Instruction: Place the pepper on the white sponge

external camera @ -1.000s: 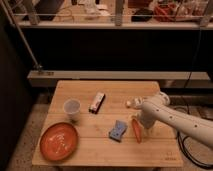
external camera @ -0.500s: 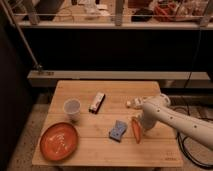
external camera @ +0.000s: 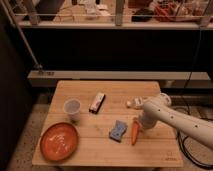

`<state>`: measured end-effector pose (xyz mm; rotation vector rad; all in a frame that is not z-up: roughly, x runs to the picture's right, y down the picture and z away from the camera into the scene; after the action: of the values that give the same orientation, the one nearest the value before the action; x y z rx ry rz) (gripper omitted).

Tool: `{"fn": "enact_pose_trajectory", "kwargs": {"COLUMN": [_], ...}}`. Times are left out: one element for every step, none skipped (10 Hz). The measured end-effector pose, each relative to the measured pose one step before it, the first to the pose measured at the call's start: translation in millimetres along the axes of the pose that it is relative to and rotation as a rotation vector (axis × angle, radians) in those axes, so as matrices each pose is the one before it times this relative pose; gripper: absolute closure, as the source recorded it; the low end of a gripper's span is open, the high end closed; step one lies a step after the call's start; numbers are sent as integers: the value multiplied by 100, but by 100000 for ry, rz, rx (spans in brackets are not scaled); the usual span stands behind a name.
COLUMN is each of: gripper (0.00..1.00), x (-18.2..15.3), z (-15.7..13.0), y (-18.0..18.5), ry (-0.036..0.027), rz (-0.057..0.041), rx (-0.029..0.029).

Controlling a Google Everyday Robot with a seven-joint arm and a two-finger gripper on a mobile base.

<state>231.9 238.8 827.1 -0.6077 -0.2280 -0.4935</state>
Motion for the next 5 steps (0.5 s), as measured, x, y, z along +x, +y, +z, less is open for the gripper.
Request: {"fn": "enact_pose_trajectory", "kwargs": {"gripper": [95,95,95,95,95], "x": [-40,-27,-26,6,2], "z": [-20,-18,-13,-19,5], "y": [94,69,61,14,30], "ry": [-53,-40,-26,1,-18], "rz": [-55,-33,-55,12,26], "rx": [-170,-127,-118,-8,-56]}}
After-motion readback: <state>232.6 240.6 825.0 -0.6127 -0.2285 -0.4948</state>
